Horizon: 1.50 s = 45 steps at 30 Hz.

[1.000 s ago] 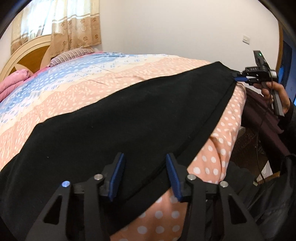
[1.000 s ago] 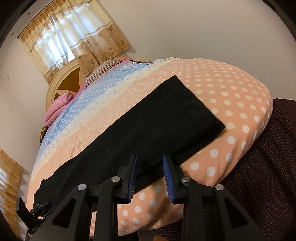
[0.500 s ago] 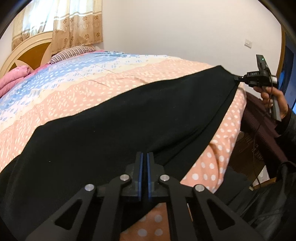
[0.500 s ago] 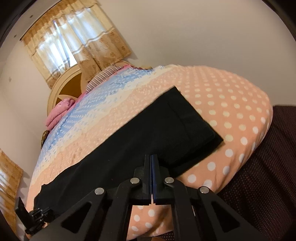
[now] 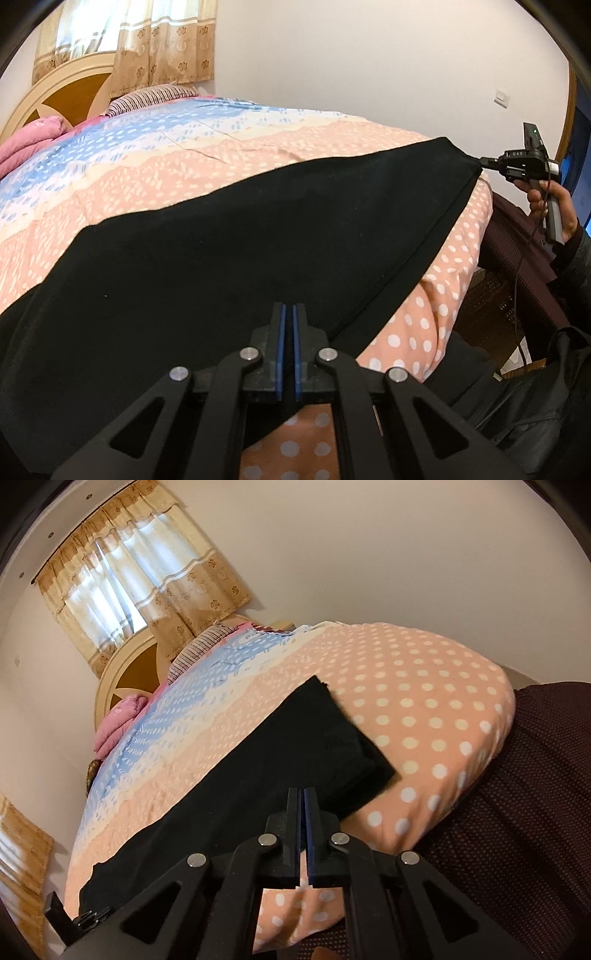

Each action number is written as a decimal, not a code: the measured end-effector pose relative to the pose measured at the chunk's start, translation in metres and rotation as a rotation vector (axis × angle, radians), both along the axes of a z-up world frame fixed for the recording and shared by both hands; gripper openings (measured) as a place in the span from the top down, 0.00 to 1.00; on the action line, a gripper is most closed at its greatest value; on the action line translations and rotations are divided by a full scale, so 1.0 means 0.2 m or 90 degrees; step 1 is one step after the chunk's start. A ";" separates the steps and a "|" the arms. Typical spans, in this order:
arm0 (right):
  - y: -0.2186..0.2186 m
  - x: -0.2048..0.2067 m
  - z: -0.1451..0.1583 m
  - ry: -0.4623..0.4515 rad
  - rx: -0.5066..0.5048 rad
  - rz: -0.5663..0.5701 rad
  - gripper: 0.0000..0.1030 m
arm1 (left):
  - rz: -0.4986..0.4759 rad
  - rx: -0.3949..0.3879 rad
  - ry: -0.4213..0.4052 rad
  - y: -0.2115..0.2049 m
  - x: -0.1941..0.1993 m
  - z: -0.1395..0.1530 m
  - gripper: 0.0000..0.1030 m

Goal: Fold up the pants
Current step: 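Hold the pants edge with the left tool while the right tool grasps the folded end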

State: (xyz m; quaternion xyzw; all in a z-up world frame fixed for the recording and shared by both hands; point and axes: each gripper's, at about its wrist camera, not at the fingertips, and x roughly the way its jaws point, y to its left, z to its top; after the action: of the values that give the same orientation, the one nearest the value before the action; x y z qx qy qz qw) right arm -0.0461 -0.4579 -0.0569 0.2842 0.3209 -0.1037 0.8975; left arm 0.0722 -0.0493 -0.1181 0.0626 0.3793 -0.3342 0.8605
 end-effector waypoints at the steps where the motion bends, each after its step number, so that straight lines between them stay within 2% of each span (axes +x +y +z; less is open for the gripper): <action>1: 0.00 0.00 0.00 -0.001 0.004 -0.001 0.72 | -0.001 0.001 -0.001 0.00 0.00 0.00 0.96; 2: 0.00 0.00 -0.01 -0.003 0.010 -0.001 0.56 | -0.005 0.001 -0.004 0.00 -0.01 0.00 0.96; 3: -0.01 -0.01 -0.01 -0.006 0.019 -0.003 0.34 | -0.008 0.004 -0.010 -0.01 -0.02 0.01 0.96; 5: -0.02 -0.01 -0.03 -0.012 0.039 -0.004 0.32 | -0.016 0.011 -0.020 -0.03 -0.03 0.02 0.96; 8: 0.01 0.00 -0.04 -0.011 0.065 0.021 0.36 | -0.026 0.021 -0.030 -0.06 -0.04 0.03 0.92; 10: 0.05 0.01 -0.02 -0.017 0.073 0.038 0.45 | -0.027 0.023 -0.036 -0.07 -0.04 0.04 0.88; 12: 0.12 0.02 0.01 -0.018 0.056 0.059 0.50 | -0.030 0.021 -0.044 -0.08 -0.04 0.06 0.79; 14: 0.18 0.05 -0.01 -0.008 0.081 0.092 0.52 | -0.027 0.026 -0.054 -0.09 -0.04 0.06 0.59; 15: 0.20 0.06 -0.03 -0.004 0.092 0.103 0.52 | -0.029 0.026 -0.059 -0.09 -0.04 0.07 0.56; 17: 0.25 0.09 -0.07 0.015 0.105 0.121 0.53 | -0.034 0.027 -0.057 -0.09 -0.03 0.06 0.54; 19: 0.30 0.11 -0.11 0.034 0.113 0.132 0.58 | -0.035 0.038 -0.052 -0.10 -0.02 0.04 0.54; 24: 0.32 0.15 -0.20 0.067 0.124 0.117 0.58 | -0.036 0.034 -0.035 -0.10 0.01 0.00 0.53; 32: 0.30 0.18 -0.24 0.037 0.151 0.089 0.59 | -0.049 0.053 -0.051 -0.15 -0.01 -0.01 0.39; 35: 0.31 0.19 -0.24 0.034 0.138 0.087 0.75 | -0.052 0.070 -0.064 -0.17 -0.02 -0.02 0.38; 37: 0.31 0.20 -0.26 0.034 0.138 0.090 0.90 | -0.049 0.071 -0.064 -0.17 -0.01 -0.02 0.39; 39: 0.31 0.20 -0.27 0.031 0.135 0.089 0.92 | -0.045 0.065 -0.061 -0.17 -0.01 -0.02 0.40; 42: 0.33 0.20 -0.24 0.014 0.121 0.099 0.95 | -0.037 0.071 -0.064 -0.17 0.00 -0.01 0.50; 44: 0.34 0.19 -0.20 -0.005 0.112 0.105 0.95 | -0.039 0.066 -0.059 -0.16 0.00 0.00 0.65; 45: 0.35 0.18 -0.18 -0.017 0.106 0.108 0.96 | -0.042 0.070 -0.058 -0.17 0.01 0.00 0.68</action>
State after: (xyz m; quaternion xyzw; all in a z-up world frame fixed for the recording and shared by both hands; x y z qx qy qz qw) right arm -0.0091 -0.3881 -0.0928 0.3309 0.3395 0.0034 0.8805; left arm 0.0734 -0.0830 -0.1186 0.1373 0.3553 -0.3377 0.8607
